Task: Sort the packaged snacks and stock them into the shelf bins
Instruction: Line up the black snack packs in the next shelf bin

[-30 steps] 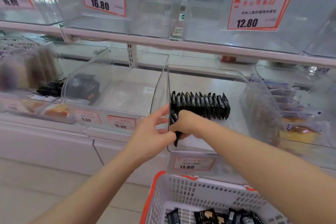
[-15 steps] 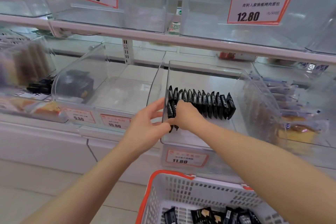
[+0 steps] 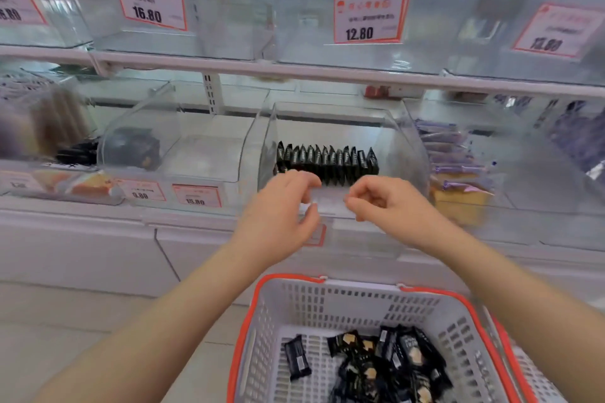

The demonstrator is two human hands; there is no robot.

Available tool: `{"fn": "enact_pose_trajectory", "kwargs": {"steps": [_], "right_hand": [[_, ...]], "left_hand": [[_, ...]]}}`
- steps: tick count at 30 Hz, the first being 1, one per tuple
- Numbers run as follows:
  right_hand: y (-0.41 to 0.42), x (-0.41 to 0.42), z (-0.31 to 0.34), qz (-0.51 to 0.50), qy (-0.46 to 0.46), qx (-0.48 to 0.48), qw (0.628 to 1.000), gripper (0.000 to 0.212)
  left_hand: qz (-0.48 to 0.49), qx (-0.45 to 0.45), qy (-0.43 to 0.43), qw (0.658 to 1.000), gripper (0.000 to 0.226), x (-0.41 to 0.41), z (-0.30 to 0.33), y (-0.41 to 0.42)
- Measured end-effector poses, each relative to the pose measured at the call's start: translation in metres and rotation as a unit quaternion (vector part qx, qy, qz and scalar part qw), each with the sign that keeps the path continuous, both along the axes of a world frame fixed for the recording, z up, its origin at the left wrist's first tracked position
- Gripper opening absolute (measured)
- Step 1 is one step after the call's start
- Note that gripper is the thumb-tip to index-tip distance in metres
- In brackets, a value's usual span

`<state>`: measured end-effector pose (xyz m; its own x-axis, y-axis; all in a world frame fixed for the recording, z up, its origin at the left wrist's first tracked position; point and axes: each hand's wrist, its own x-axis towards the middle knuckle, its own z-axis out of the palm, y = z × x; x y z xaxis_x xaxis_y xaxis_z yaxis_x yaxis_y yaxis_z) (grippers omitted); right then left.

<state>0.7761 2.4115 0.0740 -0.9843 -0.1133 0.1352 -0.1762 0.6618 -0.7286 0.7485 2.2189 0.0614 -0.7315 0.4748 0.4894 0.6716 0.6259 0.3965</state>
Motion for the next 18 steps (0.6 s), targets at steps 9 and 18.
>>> {"fn": "enact_pose_trajectory", "kwargs": {"steps": [9, 18], "right_hand": [[0.094, 0.089, -0.148, -0.088, -0.234, 0.018, 0.968, 0.013], [0.148, 0.165, -0.296, -0.067, -0.398, 0.166, 0.900, 0.022]], "left_hand": [[-0.156, -0.326, -0.190, 0.913, 0.031, 0.054, -0.092, 0.087], [-0.159, -0.483, -0.379, 0.773, 0.024, 0.072, -0.244, 0.141]]}}
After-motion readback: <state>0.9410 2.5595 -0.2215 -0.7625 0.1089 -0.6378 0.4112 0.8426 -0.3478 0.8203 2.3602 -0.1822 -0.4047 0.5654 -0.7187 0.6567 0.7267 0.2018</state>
